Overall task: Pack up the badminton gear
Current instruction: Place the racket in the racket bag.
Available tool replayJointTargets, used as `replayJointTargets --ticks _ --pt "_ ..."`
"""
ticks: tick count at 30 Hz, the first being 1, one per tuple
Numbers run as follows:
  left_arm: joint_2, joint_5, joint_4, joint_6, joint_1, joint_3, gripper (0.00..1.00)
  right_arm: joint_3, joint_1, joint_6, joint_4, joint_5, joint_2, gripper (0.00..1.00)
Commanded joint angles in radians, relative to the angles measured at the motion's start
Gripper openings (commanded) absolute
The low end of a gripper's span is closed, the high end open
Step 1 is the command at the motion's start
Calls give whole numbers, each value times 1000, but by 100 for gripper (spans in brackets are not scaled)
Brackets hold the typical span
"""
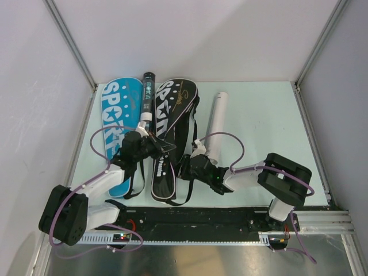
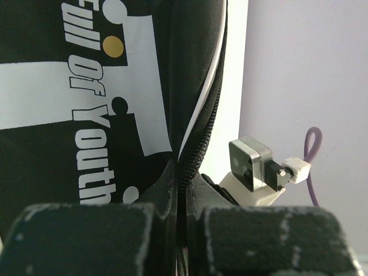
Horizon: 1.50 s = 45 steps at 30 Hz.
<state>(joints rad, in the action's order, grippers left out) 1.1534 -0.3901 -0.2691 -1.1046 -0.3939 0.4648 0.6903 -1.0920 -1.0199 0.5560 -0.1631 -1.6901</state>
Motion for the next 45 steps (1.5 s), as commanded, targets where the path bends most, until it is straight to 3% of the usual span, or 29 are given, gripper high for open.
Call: replayJointTargets --ticks 1,5,8,17,21,25,28,31,38,45 --pt "-58 -119 -101 -78 -17 -5 0 22 32 -26 190 -157 14 12" --pt "-38 -100 -100 -41 -15 -21 3 33 49 -48 98 -194 20 16" --pt "-3 -77 -101 15 -12 -36 11 34 50 -11 50 -205 40 19" --pt "41 -117 -83 98 -15 -55 48 35 72 67 -101 -147 85 18" --pt "-3 -104 26 144 -23 -33 56 44 79 50 -42 -124 36 17" --pt "-95 90 363 309 -90 62 59 63 84 41 18 -116 -14 17" --pt "-165 192 483 340 -123 67 59 66 89 32 29 -118 -22 18" --pt "-209 276 514 333 -179 37 57 66 90 30 27 -120 -17 20" --pt "-153 379 521 303 -321 13 55 66 89 25 26 -85 -8 32" --pt "-92 483 529 322 -357 26 49 66 89 8 31 -63 -20 35"
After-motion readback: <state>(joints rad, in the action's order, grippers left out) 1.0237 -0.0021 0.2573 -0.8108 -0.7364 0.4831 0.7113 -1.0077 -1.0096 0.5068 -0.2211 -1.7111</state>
